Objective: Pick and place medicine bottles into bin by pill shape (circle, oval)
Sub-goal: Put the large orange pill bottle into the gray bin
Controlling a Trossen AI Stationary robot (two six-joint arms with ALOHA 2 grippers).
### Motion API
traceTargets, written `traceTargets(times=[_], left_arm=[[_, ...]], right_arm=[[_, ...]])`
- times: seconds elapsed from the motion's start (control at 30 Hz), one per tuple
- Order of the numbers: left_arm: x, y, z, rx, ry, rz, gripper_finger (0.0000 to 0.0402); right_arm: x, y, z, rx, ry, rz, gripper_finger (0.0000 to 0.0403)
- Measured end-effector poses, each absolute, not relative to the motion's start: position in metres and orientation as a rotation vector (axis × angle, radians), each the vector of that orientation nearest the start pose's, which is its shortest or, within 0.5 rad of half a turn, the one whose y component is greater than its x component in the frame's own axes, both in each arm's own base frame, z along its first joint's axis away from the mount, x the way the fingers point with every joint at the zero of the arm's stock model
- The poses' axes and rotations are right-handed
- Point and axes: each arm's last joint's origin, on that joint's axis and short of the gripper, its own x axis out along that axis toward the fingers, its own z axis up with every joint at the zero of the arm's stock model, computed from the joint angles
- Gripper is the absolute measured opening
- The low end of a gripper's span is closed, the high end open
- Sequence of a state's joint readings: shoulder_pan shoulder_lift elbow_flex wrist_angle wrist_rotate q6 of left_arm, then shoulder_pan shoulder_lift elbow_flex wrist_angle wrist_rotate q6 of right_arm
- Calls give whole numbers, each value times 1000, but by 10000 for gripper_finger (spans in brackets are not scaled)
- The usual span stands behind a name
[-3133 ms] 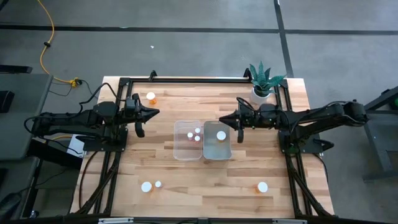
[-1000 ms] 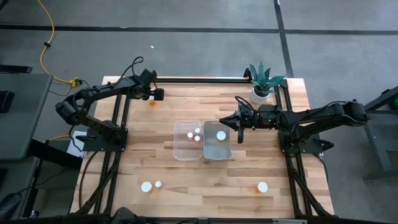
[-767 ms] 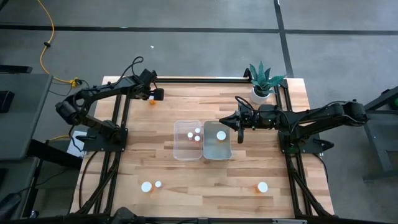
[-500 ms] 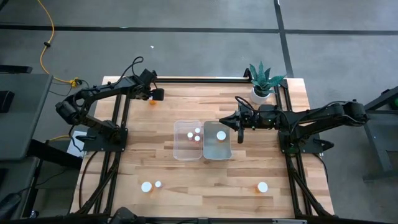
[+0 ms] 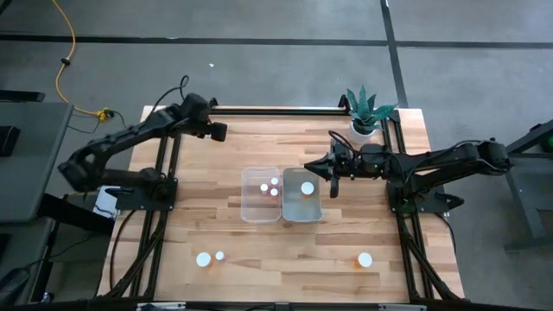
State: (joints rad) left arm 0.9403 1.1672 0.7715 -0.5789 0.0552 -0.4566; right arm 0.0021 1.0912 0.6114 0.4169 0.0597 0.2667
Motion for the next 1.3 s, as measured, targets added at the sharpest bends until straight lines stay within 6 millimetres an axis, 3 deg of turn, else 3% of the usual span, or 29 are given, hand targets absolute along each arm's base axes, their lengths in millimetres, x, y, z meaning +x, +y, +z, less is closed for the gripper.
traceTargets(times=[0.2,0.33,0.5,0.67,0.87,1.07,1.3], left_arm=[[136,138,263,-778,574,786,194],[151,113,288,-724,559,651,194],[185,89,321,-622,546,512,193],[234,68,333,-497,619,393,193],[301,50,317,-362,754,258,193],[363,41,284,-243,878,172,193],[407,48,256,-152,937,137,193]], right_arm=[[243,-1,287,204,36,-63,0],[244,-2,288,188,71,-69,0],[244,-4,291,154,47,-83,0],[239,-8,311,125,-127,-95,0],[228,-12,331,91,-283,-109,0],[223,-14,335,88,-301,-119,0],[224,-14,334,88,-297,-119,0]])
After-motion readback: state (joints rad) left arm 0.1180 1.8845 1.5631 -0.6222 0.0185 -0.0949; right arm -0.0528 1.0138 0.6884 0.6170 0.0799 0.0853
